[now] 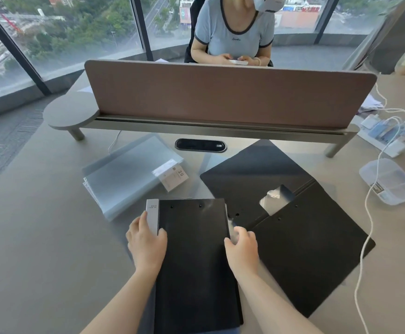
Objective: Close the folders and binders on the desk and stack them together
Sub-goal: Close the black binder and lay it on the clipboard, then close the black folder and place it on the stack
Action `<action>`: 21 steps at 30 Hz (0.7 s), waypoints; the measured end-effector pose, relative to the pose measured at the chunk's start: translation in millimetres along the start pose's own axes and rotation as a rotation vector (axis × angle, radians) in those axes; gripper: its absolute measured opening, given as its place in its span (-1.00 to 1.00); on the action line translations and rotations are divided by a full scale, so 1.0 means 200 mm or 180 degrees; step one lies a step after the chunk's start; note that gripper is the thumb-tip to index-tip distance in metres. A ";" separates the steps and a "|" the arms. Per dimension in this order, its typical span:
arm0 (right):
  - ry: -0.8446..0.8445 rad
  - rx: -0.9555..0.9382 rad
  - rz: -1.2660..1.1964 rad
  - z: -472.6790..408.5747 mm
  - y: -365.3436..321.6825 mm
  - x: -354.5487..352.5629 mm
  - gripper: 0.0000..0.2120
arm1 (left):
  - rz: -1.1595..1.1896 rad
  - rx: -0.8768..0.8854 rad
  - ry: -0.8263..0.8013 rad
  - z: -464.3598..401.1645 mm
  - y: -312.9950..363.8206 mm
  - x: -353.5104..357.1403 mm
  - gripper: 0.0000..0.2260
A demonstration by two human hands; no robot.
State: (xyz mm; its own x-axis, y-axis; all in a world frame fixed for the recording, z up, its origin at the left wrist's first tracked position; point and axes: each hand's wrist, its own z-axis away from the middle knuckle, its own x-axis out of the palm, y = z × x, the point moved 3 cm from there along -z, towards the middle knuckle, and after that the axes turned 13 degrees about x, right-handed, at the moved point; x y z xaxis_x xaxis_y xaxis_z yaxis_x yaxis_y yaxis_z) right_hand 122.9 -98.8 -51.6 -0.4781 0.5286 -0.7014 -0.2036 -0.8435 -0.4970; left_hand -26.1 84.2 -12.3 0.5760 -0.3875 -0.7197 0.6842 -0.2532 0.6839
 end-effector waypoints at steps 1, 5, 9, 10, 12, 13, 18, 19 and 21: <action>0.0042 -0.0012 -0.0078 -0.02 0.00 -0.03 -0.68 | -0.0079 0.0256 -0.0020 0.00 0.05 0.02 -0.45; 0.0112 -0.0077 -0.0263 -0.11 0.00 -0.17 -0.68 | -0.0056 0.0917 -0.0492 0.01 0.24 0.19 -0.56; 0.0214 -0.0158 -0.0369 -0.24 0.03 -0.35 -0.64 | -0.0053 0.1300 -0.0987 0.05 0.42 0.38 -0.57; 0.0230 -0.0174 -0.0375 -0.27 0.04 -0.39 -0.62 | -0.0045 0.1362 -0.1105 0.06 0.46 0.43 -0.57; 0.0289 -0.0150 -0.0326 -0.35 0.07 -0.48 -0.57 | -0.0047 0.1457 -0.1318 0.08 0.53 0.53 -0.57; 0.0321 -0.0112 -0.0280 -0.40 0.09 -0.53 -0.55 | -0.0106 0.1490 -0.1437 0.09 0.57 0.59 -0.56; 0.0359 -0.0037 -0.0060 -0.56 0.15 -0.67 -0.46 | -0.0587 0.1695 -0.1902 0.12 0.66 0.79 -0.47; 0.0362 -0.0005 -0.0034 -0.59 0.16 -0.70 -0.45 | -0.0652 0.1716 -0.1973 0.13 0.68 0.83 -0.46; 0.0343 0.0049 -0.0007 -0.66 0.18 -0.74 -0.43 | -0.0765 0.1785 -0.2078 0.14 0.71 0.88 -0.45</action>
State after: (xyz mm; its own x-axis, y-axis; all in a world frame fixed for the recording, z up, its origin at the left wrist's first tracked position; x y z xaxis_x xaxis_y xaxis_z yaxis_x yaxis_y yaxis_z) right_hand 298.3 -195.6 -33.6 -0.3833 0.5369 -0.7515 -0.2180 -0.8433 -0.4913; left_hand 160.4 -45.9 -38.9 -0.0414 -0.6522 -0.7570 0.3357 -0.7226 0.6042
